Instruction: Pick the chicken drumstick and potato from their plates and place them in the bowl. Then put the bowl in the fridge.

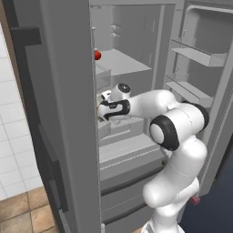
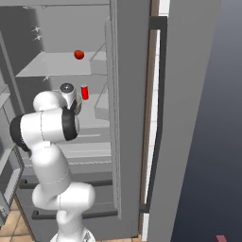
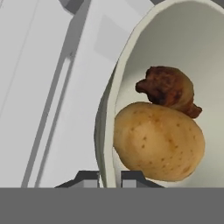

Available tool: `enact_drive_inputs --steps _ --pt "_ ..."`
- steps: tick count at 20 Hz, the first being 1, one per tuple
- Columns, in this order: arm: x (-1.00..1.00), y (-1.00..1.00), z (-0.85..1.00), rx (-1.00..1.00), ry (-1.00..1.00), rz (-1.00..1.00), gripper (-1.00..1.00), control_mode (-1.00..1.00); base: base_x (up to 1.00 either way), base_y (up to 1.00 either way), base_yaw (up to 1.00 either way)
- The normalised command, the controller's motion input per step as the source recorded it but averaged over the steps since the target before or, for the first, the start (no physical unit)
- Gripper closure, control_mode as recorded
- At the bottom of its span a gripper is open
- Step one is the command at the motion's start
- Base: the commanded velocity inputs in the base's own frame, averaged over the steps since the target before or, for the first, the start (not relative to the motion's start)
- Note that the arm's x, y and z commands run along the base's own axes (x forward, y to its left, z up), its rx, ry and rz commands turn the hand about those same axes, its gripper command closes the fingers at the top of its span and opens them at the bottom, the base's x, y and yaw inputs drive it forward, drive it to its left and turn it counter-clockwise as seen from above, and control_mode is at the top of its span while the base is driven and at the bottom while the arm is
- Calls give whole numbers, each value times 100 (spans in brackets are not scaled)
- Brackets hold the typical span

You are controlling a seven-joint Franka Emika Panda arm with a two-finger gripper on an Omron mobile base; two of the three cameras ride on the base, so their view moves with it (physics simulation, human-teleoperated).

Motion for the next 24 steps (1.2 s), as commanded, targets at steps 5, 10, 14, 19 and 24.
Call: enact_drive_inputs --steps 5,10,14,19,24 --pt "20 15 -7 3 0 0 100 -100 0 0 0" --pt "20 17 -6 5 0 -1 100 -100 0 0 0" --pt "20 19 -7 5 0 -2 100 -100 0 0 0" --pt "21 15 -7 4 0 -2 100 -100 0 0 0" --pt "14 7 -11 1 0 -1 100 -100 0 0 0"
